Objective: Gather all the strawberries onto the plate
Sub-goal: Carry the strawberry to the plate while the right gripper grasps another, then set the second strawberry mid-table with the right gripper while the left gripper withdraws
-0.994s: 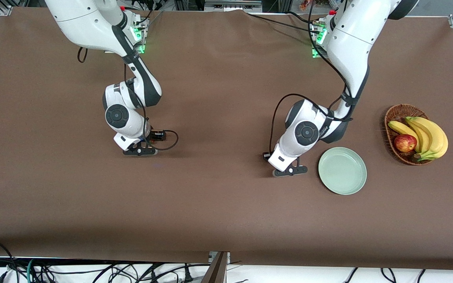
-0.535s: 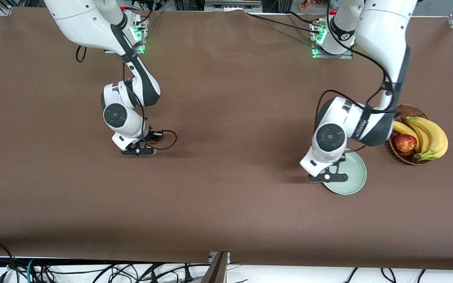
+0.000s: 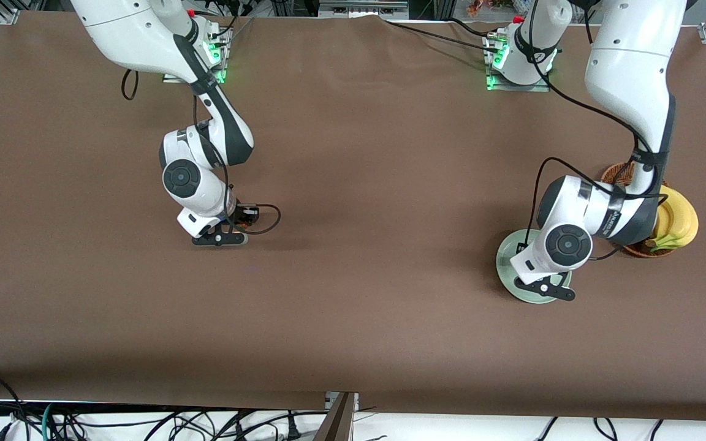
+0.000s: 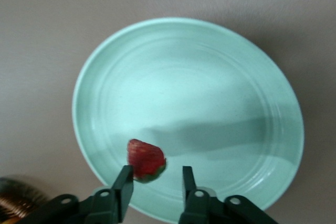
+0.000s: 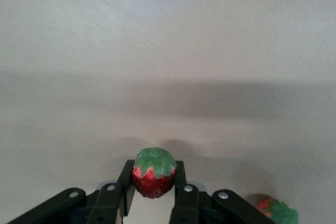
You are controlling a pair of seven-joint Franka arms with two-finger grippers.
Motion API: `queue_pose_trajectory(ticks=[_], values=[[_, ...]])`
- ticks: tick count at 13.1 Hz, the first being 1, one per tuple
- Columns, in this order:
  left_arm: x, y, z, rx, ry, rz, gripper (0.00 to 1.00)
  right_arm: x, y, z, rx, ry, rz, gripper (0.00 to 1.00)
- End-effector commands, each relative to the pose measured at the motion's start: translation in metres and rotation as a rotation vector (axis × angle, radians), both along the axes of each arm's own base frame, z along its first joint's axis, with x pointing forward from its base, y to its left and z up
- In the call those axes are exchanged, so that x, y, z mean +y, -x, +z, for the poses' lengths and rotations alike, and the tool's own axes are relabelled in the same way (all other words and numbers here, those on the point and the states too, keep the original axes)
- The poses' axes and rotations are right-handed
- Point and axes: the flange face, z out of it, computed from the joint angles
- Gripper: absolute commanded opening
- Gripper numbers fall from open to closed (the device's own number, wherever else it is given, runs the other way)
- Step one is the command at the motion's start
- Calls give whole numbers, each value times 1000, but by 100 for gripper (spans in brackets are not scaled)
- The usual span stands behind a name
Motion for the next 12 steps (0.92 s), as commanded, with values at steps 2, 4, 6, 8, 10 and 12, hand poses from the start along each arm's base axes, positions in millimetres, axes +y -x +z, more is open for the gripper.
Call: queue_pose_trajectory(ticks=[2, 4, 6, 8, 10, 12], values=[[-2, -3, 1, 3, 11, -26, 100, 101, 1, 39, -36, -42, -34, 20], [-5, -4, 5, -3, 11, -28, 100, 164, 2, 47, -64, -71, -69, 20], [-1, -6, 11, -11, 10, -22, 100, 209, -2, 46, -77, -115, -164, 21], [6, -14, 23, -34, 11, -12, 100, 261, 2, 47, -65, -212, -253, 21], [19, -26, 40, -56, 26, -40, 100, 308, 9, 42, -84, -315, -321, 22], [19, -36, 55, -87, 38, -46, 100, 344, 21, 32, -138, -431, -391, 26]])
